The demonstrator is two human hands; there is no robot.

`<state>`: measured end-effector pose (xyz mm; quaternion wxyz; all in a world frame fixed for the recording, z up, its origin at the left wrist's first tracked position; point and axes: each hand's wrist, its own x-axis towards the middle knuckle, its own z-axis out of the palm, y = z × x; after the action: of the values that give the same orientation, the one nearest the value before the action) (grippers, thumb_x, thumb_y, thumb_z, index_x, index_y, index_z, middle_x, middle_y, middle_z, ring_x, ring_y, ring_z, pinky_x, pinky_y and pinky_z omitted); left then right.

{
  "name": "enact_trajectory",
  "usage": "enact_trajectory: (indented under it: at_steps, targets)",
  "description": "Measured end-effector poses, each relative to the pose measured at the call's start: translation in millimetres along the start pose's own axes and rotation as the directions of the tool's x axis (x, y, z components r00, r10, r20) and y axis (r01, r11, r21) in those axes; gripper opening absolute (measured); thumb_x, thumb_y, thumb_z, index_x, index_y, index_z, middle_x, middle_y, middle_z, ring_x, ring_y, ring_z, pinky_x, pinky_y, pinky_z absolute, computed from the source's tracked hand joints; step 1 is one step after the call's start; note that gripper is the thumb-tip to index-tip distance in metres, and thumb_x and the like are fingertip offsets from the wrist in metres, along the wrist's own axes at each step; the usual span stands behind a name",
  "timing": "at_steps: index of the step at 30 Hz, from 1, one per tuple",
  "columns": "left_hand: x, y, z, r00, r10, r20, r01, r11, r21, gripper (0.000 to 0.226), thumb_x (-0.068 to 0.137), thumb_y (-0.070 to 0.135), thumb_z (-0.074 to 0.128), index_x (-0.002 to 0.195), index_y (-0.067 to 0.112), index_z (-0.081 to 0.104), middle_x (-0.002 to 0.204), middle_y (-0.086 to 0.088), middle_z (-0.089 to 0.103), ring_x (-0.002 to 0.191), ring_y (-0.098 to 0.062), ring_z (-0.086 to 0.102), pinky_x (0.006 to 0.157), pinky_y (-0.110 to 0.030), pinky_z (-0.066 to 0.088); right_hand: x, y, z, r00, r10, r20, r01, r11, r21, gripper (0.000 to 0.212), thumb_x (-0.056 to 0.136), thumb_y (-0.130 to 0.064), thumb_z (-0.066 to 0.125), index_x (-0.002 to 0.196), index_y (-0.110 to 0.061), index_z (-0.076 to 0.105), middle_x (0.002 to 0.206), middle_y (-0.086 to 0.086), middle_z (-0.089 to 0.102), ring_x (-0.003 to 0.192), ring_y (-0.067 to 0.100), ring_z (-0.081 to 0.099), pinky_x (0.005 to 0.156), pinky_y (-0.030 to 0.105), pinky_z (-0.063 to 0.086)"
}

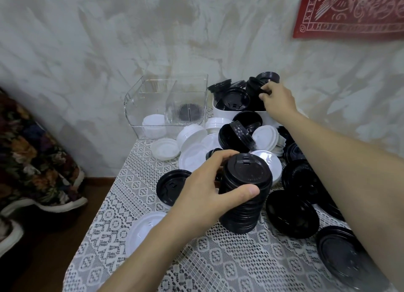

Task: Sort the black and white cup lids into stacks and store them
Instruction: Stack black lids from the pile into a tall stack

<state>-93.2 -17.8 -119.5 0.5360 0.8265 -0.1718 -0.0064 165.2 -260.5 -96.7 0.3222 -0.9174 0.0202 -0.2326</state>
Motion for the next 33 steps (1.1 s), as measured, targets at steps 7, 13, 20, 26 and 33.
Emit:
enact_trajectory:
  at_steps: [7, 13, 20, 26, 33]
  targets:
    - [-1, -2, 0, 1.000, 0.012, 0.005, -0.012, 0.999, -0.031, 0.055, 0.076, 0.057, 0.077, 0.126, 0.050, 0.056, 0.120, 0.025, 0.067, 0.110, 0.000, 0.065, 0.092, -0.027, 0.049, -31, -14, -11, 0.991, -0.105, -0.084, 0.103, 0.994, -0.032, 0.030, 0.104, -0.025, 0.050, 0.127, -0.008, 0.061, 0.125, 0.014, 0.062, 0.108, 0.034, 0.059, 0.086, 0.038, 0.040]
    - [-1, -3, 1, 1.000, 0.025, 0.003, -0.025, 0.999, -0.038, 0.055, 0.075, 0.059, 0.077, 0.126, 0.051, 0.056, 0.119, 0.026, 0.068, 0.109, 0.001, 0.066, 0.091, -0.027, 0.050, -92, -55, -60, 0.993, -0.094, -0.074, 0.113, 0.938, 0.327, 0.012, 0.103, -0.023, 0.052, 0.103, -0.013, 0.058, 0.081, -0.004, 0.060, 0.065, 0.013, 0.060, 0.064, 0.034, 0.049]
    - [-2, -6, 2, 0.999, 0.028, -0.020, -0.029, 0.998, -0.056, 0.063, 0.072, 0.064, 0.076, 0.131, 0.051, 0.056, 0.121, 0.022, 0.069, 0.115, 0.002, 0.064, 0.103, -0.040, 0.053, -183, -83, -111, 0.894, 0.068, 0.442, -0.424, 0.442, 0.790, 0.016, 0.102, -0.018, 0.050, 0.087, -0.017, 0.056, 0.069, -0.001, 0.055, 0.050, 0.011, 0.048, 0.046, 0.020, 0.041]
    - [-7, -7, 4, 0.999, 0.028, -0.030, -0.029, 0.999, -0.044, 0.077, 0.076, 0.067, 0.073, 0.145, 0.046, 0.049, 0.131, 0.021, 0.067, 0.124, 0.003, 0.060, 0.109, -0.043, 0.050, -215, -78, -126, 0.812, 0.119, 0.571, -0.563, 0.413, 0.715, 0.018, 0.100, -0.025, 0.053, 0.085, -0.018, 0.061, 0.066, -0.002, 0.054, 0.049, 0.009, 0.046, 0.042, 0.017, 0.041]
    - [-12, -8, 5, 0.999, 0.027, -0.046, -0.031, 0.997, -0.075, 0.080, 0.076, 0.067, 0.072, 0.148, 0.049, 0.044, 0.137, 0.025, 0.062, 0.129, 0.004, 0.055, 0.111, -0.041, 0.048, -229, -69, -128, 0.738, 0.190, 0.647, -0.675, 0.194, 0.712, 0.016, 0.100, -0.029, 0.059, 0.093, -0.015, 0.064, 0.071, -0.003, 0.054, 0.048, 0.004, 0.046, 0.036, 0.012, 0.036]
